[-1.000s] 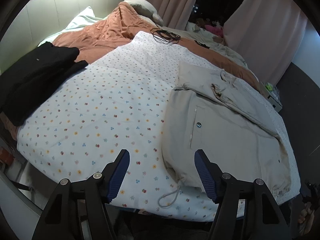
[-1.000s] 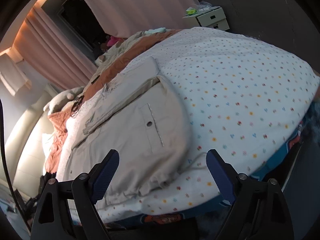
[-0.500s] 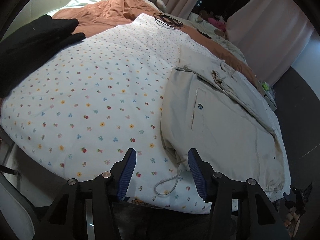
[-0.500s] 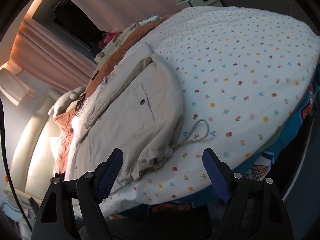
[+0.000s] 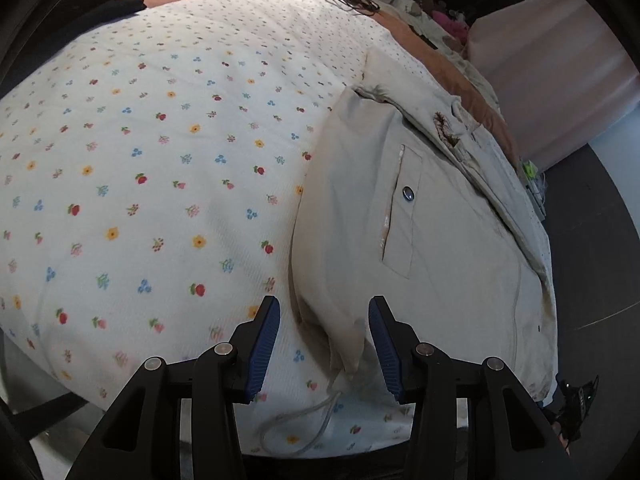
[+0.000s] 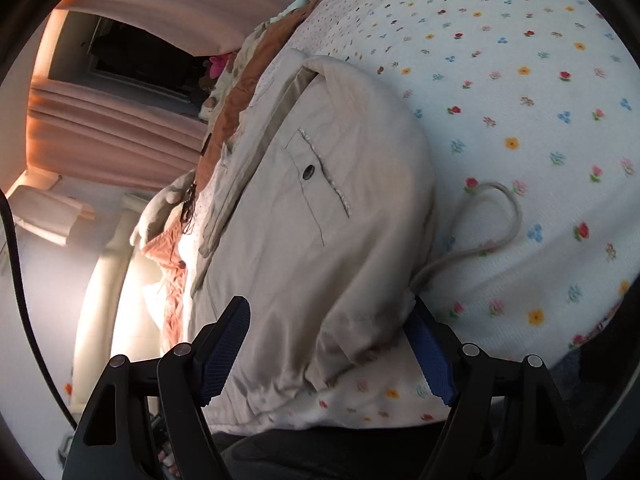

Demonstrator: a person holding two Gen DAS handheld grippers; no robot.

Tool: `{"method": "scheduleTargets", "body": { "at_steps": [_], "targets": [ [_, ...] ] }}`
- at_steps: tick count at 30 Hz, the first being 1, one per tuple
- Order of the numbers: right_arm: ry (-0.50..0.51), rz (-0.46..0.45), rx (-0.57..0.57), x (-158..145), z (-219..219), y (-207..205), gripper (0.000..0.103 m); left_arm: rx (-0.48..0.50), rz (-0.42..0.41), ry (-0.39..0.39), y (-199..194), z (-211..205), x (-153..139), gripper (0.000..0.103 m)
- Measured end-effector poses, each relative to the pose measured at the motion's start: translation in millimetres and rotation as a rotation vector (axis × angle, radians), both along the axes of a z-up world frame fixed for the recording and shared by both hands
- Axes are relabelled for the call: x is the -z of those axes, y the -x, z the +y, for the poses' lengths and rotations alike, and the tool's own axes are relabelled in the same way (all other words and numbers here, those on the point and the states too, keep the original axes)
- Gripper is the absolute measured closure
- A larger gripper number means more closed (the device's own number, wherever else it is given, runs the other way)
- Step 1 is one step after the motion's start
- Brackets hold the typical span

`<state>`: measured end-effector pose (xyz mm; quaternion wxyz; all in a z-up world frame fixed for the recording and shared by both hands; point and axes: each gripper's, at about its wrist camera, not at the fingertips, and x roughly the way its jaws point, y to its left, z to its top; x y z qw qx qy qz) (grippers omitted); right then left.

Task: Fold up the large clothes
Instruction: 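Close the right tool on the hem while the left tool closes beside it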

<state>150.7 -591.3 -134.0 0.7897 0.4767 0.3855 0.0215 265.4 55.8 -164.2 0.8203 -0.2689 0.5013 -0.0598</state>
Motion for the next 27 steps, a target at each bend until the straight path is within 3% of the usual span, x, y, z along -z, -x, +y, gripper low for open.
{"method": "scheduleTargets", "body": {
  "at_steps": [6,11,18,21,23,24,25,26,27],
  "targets": [
    [-0.026,-0.006,0.042,5.8,-11.6,-17.6,0.032,-0.007,0.005,0.012,-21.9,2.6,6.1,0.057],
    [-0.009,-0.014,0.057,4.8,-16.0,-28.0,0.033,0.008,0.002,-0.001,-34.4,-1.1,7.5,0.057],
    [0.073,-0.003,0.053,-1.7,-7.5,-37.7,0.033,0.009,-0.013,0.005,-28.2,-6.7,8.9,0.057],
    [0.063,0.001,0.055,-2.1,-6.2,-33.1,0.037,0.010,-0.017,0.008,-18.5,-14.5,8.6,0.057],
    [0.047,0.002,0.052,-1.3,-4.5,-29.4,0.045,0.015,-0.031,-0.013,-13.6,-20.9,8.1,0.058],
    [0.041,0.006,0.052,0.5,-3.7,-27.7,0.056,0.011,-0.035,-0.028,-11.9,-23.3,8.0,0.061],
    [0.043,0.013,0.053,2.5,-3.2,-26.9,0.073,0.003,-0.031,-0.042,-11.4,-24.8,7.9,0.075],
    [0.040,0.022,0.054,5.3,-4.0,-26.4,0.082,-0.008,-0.023,-0.044,-11.4,-25.1,8.4,0.086],
    [0.023,0.026,0.058,8.6,-4.7,-24.6,0.084,-0.025,-0.019,-0.026,-10.3,-23.1,9.1,0.087]
  ]
}}
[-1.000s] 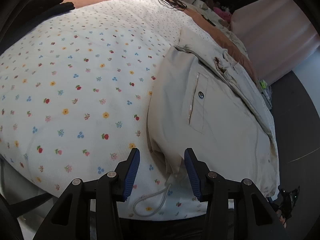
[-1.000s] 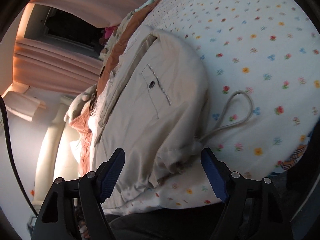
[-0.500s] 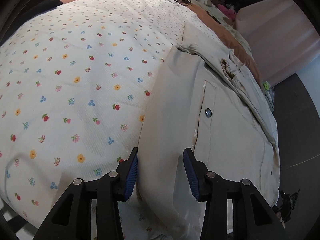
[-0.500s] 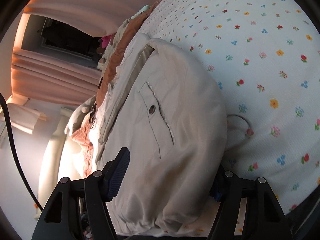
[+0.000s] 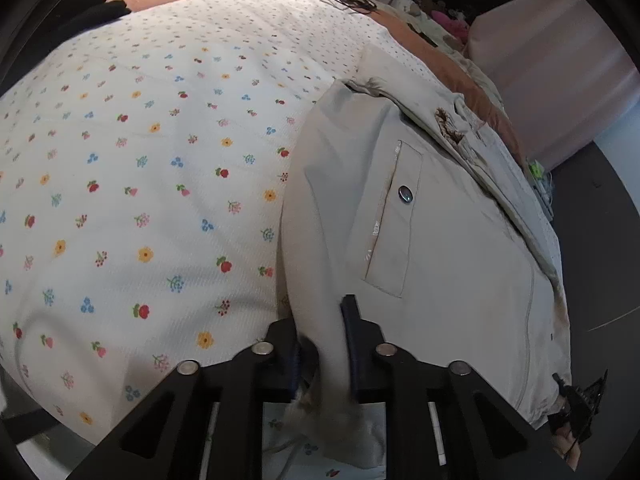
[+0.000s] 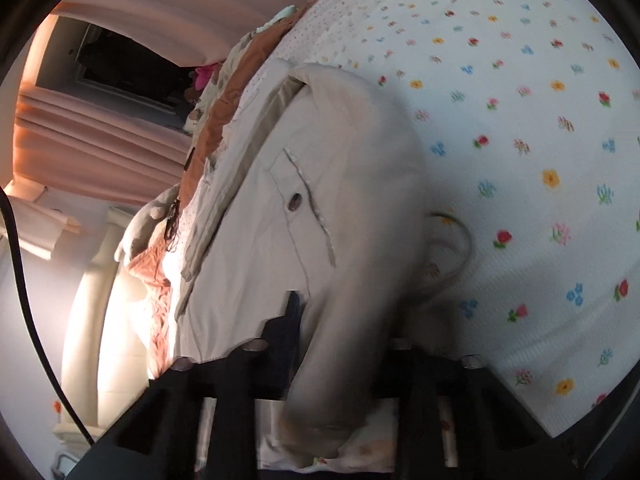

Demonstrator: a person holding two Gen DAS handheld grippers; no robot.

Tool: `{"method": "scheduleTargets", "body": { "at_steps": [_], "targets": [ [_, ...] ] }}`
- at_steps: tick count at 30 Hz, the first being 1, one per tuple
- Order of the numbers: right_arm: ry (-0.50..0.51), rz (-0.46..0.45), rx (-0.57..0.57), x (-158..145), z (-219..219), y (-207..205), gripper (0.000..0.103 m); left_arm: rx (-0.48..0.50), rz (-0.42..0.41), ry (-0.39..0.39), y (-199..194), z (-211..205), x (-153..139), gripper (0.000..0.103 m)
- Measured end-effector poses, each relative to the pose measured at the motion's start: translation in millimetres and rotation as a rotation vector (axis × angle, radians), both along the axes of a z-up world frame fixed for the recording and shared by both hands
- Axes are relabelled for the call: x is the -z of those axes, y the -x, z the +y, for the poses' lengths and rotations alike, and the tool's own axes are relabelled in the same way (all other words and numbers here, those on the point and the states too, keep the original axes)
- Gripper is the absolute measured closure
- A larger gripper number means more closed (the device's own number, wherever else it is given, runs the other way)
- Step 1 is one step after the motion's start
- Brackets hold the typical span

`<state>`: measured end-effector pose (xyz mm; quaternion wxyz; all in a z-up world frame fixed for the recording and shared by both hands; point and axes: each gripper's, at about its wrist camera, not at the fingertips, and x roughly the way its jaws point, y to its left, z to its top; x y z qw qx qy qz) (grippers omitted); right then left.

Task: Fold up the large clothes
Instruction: 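Close the right tool on the hem while the left tool closes beside it, then lift the hem with both tools and fold it toward the collar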

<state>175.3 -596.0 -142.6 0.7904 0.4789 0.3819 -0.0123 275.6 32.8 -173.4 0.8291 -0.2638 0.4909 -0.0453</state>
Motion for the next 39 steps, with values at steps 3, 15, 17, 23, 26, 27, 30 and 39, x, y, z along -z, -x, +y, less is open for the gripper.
{"method": "scheduleTargets", "body": {
  "at_steps": [3,15,17,23,26,27,30,39],
  "targets": [
    [-0.007,-0.021,0.018,-2.5,-0.5,8.3,0.087,-0.026,-0.030,-0.022,5.2,-2.7,-8.3,0.094],
    [0.070,-0.137,-0.010,-68.9,7.9,35.8,0.088,-0.059,-0.154,-0.064,28.6,-1.9,-60.8,0.097],
    [0.076,-0.154,-0.016,-79.2,9.6,38.4,0.088,-0.060,-0.174,-0.072,34.6,-2.1,-69.7,0.097],
    [0.093,-0.204,-0.032,-110.5,15.8,55.4,0.088,-0.074,-0.229,-0.075,57.8,4.9,-95.7,0.097],
    [0.113,-0.234,-0.043,-127.7,19.9,63.5,0.088,-0.074,-0.258,-0.078,71.3,8.1,-108.9,0.098],
    [0.119,-0.245,-0.046,-134.1,21.4,67.8,0.088,-0.075,-0.268,-0.077,77.1,9.9,-113.5,0.098],
    [0.131,-0.275,-0.054,-149.2,28.4,78.9,0.088,-0.077,-0.299,-0.073,93.8,14.3,-126.8,0.098],
    [0.132,-0.391,-0.078,-194.2,41.6,112.4,0.088,-0.097,-0.423,-0.032,141.9,34.3,-174.3,0.098]
  ]
}}
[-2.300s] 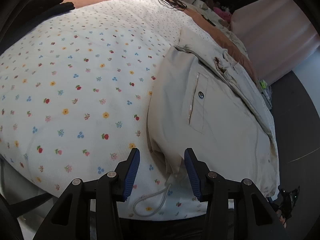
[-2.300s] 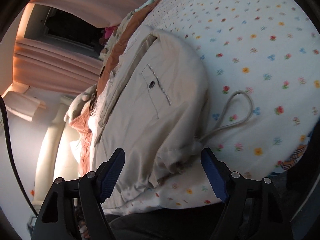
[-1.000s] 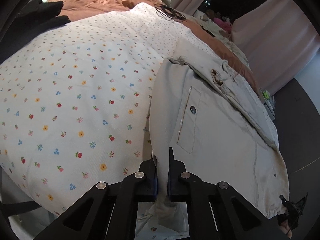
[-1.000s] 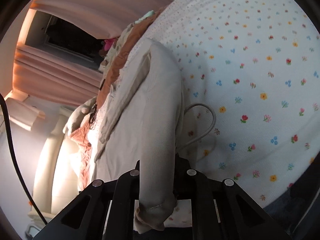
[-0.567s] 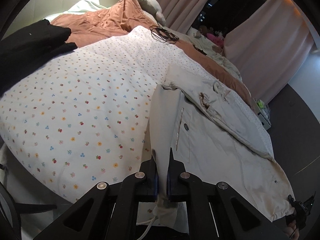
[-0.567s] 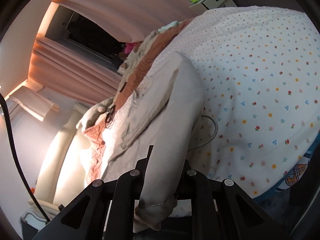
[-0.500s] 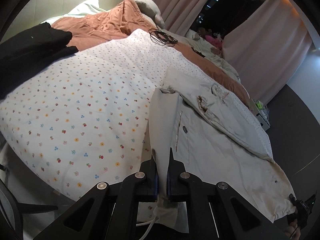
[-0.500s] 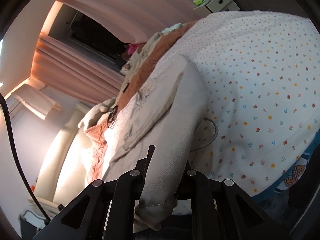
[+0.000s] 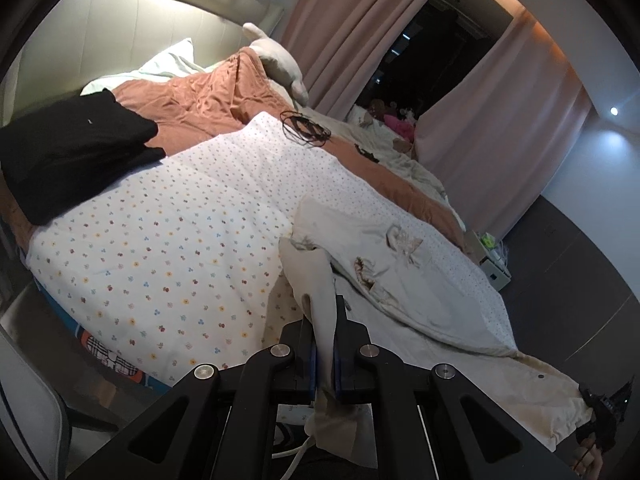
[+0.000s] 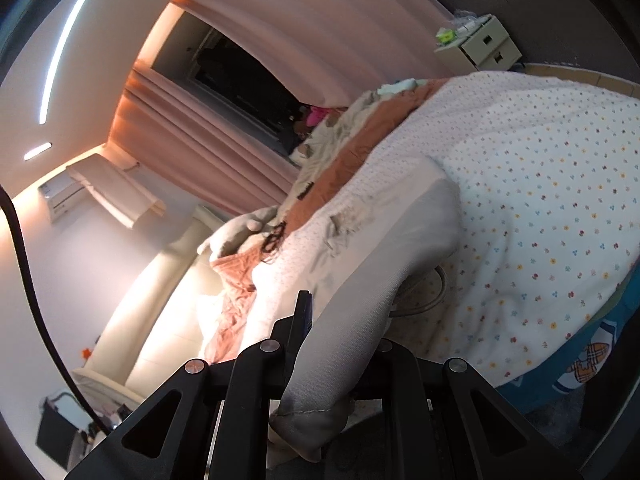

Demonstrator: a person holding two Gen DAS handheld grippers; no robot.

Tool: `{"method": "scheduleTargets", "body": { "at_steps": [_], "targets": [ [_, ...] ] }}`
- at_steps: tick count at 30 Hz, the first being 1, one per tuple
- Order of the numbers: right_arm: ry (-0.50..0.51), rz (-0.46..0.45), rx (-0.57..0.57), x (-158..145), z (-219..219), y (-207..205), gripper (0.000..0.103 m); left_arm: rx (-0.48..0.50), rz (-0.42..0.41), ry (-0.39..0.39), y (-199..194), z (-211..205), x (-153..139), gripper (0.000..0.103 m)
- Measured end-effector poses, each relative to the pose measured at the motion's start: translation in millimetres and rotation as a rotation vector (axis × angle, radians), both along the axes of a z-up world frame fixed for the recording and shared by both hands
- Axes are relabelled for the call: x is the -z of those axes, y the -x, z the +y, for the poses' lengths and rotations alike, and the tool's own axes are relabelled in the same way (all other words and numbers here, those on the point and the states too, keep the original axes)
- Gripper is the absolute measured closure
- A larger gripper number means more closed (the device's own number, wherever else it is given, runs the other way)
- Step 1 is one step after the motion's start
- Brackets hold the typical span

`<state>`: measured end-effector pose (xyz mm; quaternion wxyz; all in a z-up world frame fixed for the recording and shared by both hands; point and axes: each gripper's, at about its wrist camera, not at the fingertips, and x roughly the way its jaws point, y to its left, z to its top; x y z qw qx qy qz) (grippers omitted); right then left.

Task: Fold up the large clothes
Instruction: 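Lift the hem with both tools and fold it toward the collar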

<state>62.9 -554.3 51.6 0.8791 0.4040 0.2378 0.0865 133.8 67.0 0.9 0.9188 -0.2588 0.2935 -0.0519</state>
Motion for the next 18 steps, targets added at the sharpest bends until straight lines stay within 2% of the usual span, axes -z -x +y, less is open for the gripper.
{"method": "scheduleTargets", "body": {
  "at_steps": [6,11,18],
  "targets": [
    [0.029,-0.097,-0.015,-37.4,8.7,26.3,0.088,0.000,-0.097,0.016,30.5,8.9,-36.6,0.098],
    [0.041,-0.148,-0.017,-54.9,11.2,36.6,0.088,0.014,-0.165,0.017,46.2,6.0,-63.9,0.098],
    [0.041,-0.151,0.004,-57.5,3.1,18.6,0.088,0.005,-0.176,0.000,21.9,0.4,-78.1,0.098]
  ]
}}
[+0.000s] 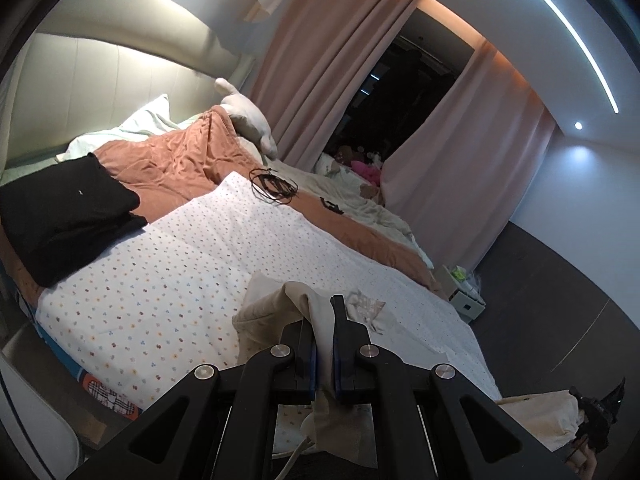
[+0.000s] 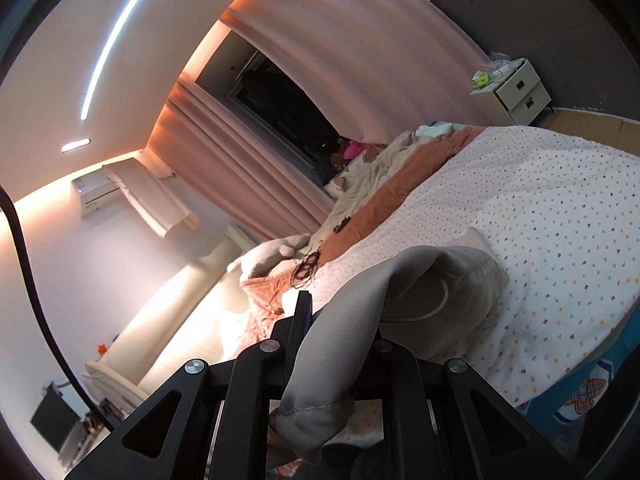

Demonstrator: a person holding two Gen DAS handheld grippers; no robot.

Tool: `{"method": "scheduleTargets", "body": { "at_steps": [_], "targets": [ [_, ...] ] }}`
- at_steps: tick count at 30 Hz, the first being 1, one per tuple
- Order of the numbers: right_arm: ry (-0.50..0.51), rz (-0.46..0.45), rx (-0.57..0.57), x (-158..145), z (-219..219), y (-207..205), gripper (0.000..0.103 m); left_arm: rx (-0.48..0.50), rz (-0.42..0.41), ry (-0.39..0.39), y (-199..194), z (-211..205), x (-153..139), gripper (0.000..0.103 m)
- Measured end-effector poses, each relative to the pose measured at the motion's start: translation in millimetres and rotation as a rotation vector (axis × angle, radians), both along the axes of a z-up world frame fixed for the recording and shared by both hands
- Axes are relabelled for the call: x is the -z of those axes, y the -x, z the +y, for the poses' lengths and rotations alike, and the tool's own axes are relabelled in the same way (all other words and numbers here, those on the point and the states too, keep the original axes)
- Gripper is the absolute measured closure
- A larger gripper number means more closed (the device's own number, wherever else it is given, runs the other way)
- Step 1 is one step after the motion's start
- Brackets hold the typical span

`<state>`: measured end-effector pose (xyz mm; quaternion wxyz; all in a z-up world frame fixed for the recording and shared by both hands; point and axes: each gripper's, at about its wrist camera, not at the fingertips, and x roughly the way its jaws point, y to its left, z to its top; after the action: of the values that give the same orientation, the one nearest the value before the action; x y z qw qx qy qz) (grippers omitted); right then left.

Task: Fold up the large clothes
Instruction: 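Lift the hem with both tools and fold it toward the collar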

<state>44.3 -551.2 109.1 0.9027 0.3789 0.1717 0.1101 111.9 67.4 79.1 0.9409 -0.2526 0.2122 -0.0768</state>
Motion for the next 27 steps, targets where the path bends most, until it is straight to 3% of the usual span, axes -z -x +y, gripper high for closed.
{"method": "scheduleTargets", "body": {
  "at_steps": [14,20,27],
  "targets": [
    [-0.066,-0.027,0.066,-8.9,-18.3,-122.2,0.088,-0.048,0.018,-0.058,-132.1,-16.4,-20.5,0.098],
    [-0.026,0.018,0.071,-2.0,-22.2,-179.2,0.088,-0.057,0.063,-0.086,-184.4,-23.9,-5.0,0.098],
    [0.015,0.102,0.066,29.2,-26.5,-240.6,0.088,-0.056,0.148,-0.124,-244.9,-32.6,30.9,0.098]
  ]
}}
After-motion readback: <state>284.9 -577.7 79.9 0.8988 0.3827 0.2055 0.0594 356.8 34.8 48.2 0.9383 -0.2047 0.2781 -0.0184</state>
